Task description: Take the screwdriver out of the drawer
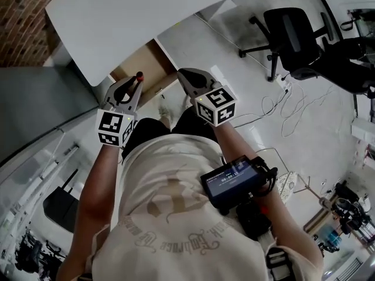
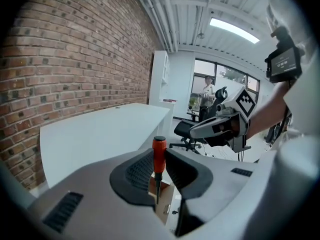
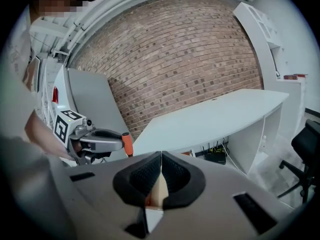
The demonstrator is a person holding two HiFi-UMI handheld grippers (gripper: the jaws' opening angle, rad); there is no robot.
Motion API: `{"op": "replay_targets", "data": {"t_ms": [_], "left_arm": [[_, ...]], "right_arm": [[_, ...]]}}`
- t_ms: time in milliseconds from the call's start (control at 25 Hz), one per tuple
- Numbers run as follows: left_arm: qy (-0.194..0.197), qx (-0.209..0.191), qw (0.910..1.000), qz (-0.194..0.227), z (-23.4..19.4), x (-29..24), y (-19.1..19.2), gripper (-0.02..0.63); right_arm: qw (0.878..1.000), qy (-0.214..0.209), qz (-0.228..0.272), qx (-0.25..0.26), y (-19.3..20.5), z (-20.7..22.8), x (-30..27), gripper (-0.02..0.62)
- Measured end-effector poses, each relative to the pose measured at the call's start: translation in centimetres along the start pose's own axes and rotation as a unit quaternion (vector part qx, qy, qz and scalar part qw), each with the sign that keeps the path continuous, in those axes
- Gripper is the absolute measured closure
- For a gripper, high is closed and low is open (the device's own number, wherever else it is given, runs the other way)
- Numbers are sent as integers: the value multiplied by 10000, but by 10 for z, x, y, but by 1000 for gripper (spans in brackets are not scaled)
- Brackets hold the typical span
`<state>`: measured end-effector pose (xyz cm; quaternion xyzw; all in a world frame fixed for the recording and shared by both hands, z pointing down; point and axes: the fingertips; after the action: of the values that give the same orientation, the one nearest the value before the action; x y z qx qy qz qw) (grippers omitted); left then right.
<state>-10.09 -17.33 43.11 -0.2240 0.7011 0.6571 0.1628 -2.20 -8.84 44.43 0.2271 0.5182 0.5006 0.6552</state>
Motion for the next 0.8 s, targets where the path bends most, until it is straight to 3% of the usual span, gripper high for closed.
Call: {"op": "replay_targets", "data": {"t_ms": [440, 800], "left_arm": [[-578, 276, 9973, 365, 39, 28, -34, 522], [-1292, 526, 9876, 725, 57, 59, -52, 522]], "right_arm": [[9958, -698, 115, 581, -27, -11, 42, 572], [9855, -1376, 150, 981, -49, -24, 62, 572]]}}
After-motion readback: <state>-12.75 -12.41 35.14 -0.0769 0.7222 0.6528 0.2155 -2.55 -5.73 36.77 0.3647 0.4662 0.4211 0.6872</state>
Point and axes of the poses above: the fingertips, and each gripper's own axes: x backward along the fingers, z to its right, y out of its underside, and after that the axes turned 1 degree about -z, right-handed
